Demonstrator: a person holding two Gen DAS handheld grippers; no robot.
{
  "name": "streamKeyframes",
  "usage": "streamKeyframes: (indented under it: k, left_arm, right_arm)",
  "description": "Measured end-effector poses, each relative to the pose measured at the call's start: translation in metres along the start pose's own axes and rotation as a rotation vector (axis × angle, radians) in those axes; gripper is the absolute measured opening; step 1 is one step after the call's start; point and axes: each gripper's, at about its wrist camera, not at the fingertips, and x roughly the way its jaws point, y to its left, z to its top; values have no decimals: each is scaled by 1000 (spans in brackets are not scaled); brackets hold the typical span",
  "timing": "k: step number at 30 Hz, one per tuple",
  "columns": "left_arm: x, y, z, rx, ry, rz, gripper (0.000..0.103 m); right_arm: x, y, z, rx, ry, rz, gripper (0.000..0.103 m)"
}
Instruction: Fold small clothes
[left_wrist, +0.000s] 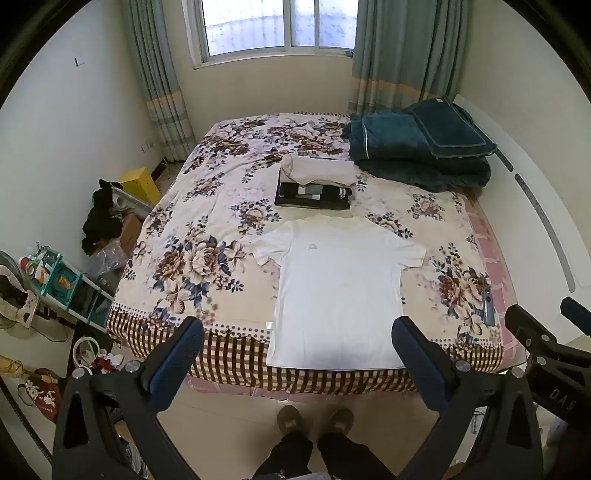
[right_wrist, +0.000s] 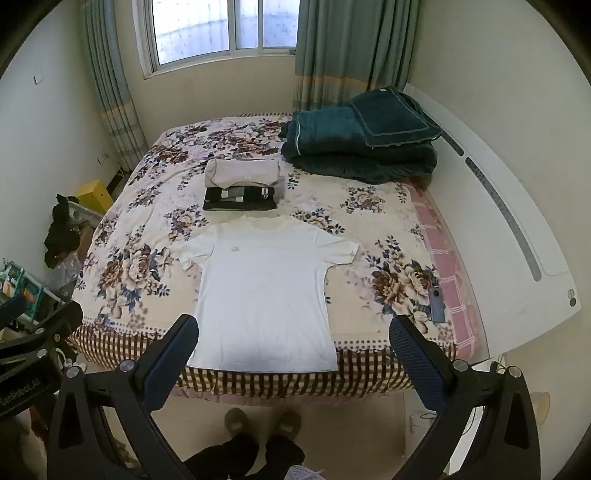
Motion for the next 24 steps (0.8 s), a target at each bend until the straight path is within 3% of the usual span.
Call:
streamKeyframes:
  k: [24]
  left_arm:
    - [-23, 6, 12, -17, -30, -8, 103]
  right_arm:
    - [-20, 7, 1, -19, -18, -10, 103]
